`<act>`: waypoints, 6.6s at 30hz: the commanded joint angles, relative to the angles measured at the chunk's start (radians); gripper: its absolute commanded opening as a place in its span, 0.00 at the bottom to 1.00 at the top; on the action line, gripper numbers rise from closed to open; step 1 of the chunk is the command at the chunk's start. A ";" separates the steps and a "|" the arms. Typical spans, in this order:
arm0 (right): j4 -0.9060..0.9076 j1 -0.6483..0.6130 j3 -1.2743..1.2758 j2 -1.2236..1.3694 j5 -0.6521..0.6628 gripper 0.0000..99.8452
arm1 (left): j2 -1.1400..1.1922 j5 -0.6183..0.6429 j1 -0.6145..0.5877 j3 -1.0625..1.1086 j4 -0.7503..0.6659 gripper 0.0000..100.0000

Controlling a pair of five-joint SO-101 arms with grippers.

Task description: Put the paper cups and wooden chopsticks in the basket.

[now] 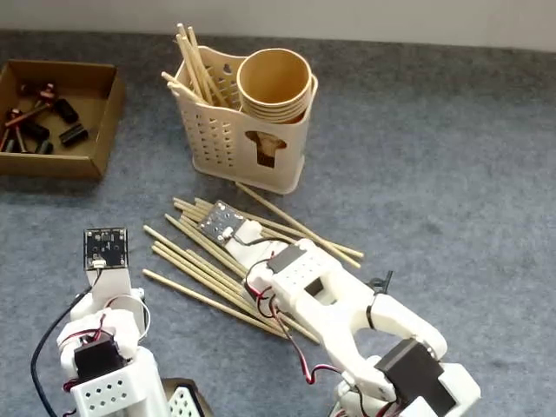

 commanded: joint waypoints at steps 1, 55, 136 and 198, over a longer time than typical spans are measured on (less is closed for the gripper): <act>0.068 0.005 -0.010 0.002 0.044 0.01 | -0.005 -0.002 -0.010 0.010 -0.017 0.01; -0.700 0.101 -0.137 -0.545 -0.023 0.01 | -0.005 -0.005 -0.038 0.010 -0.018 0.01; -0.360 0.056 -0.625 -0.232 -0.021 0.01 | -0.005 -0.005 -0.081 0.008 -0.018 0.01; -0.424 0.714 0.914 -1.670 -0.226 0.01 | -0.002 -0.167 0.024 -0.263 -0.178 0.01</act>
